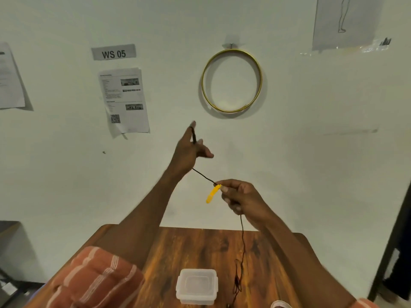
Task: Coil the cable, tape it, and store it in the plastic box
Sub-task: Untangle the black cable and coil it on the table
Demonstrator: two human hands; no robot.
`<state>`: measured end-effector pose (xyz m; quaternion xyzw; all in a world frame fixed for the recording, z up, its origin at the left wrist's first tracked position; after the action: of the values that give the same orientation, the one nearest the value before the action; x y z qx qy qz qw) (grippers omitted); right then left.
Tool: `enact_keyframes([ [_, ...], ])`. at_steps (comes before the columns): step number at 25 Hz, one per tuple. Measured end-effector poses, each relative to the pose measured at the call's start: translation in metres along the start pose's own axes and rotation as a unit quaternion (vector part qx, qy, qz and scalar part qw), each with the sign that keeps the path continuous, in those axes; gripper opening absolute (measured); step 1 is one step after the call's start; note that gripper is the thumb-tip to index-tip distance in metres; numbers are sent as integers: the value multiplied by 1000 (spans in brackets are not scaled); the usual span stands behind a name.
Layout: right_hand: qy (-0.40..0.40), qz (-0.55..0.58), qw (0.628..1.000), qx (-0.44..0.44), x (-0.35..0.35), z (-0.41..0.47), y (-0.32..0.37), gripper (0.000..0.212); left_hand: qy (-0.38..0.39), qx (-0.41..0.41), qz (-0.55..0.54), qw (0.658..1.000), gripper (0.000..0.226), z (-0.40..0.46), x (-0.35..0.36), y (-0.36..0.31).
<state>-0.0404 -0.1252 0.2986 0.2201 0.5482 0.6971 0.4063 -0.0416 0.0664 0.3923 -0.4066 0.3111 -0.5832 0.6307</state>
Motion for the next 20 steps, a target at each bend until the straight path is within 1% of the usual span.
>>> enact_keyframes([
  [1,-10,-10,1000,-7,-7,2,9,22,59,-17,75,995,57,-6,2,9],
  [2,-18,-20,1000,-17,-13,4,20,21,117,-42,139,982,53,-16,4,18],
  [3,-26,-31,999,-26,-19,8,30,20,163,-69,171,969,48,-26,8,27],
  [4,-35,-46,998,-33,-24,12,39,19,194,-97,151,965,42,-39,12,34],
  [5,-43,-62,996,-38,-28,17,46,19,212,-129,77,966,38,-52,18,41],
  [6,-51,-77,995,-40,-31,23,50,19,218,-166,-26,961,40,-63,25,46],
  [7,-57,-87,994,-41,-34,29,52,19,213,-202,-121,948,46,-72,32,48],
  [8,-62,-89,993,-41,-35,34,50,18,204,-226,-192,933,52,-78,39,48],
  [9,-62,-79,994,-38,-36,38,45,16,199,-233,-245,920,54,-79,44,45],
  [11,-57,-24,998,-17,-31,40,26,15,186,-196,-330,904,47,-73,48,32],
  [12,-55,3,998,-1,-25,37,13,17,157,-167,-364,903,42,-64,46,24],
  [14,-42,8,999,27,-8,24,-14,20,51,-109,-402,908,35,-40,38,7],
  [16,-16,-36,998,40,9,7,-35,21,-65,-51,-382,921,28,-19,24,-10],
  [17,0,-60,997,38,15,-1,-41,21,-106,-20,-335,936,26,-9,14,-14],
  [18,10,-80,996,34,19,-7,-43,21,-130,11,-260,957,24,0,4,-15],
  [19,11,-90,995,28,20,-11,-40,20,-135,42,-146,979,27,6,-6,-12],
  [20,1,-95,995,20,18,-12,-33,20,-115,71,-15,991,35,9,-16,-6],
])
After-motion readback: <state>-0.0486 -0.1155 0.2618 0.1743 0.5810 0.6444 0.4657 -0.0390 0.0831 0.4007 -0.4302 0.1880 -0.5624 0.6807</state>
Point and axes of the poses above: each hand's wrist, its own z-axis towards the middle knuckle, its own x-axis out of the palm, y = z × x, the point moved 1 cm from there along z, towards the middle knuckle, and after that the axes turned 10 degrees about -z, right-handed, at the moved point
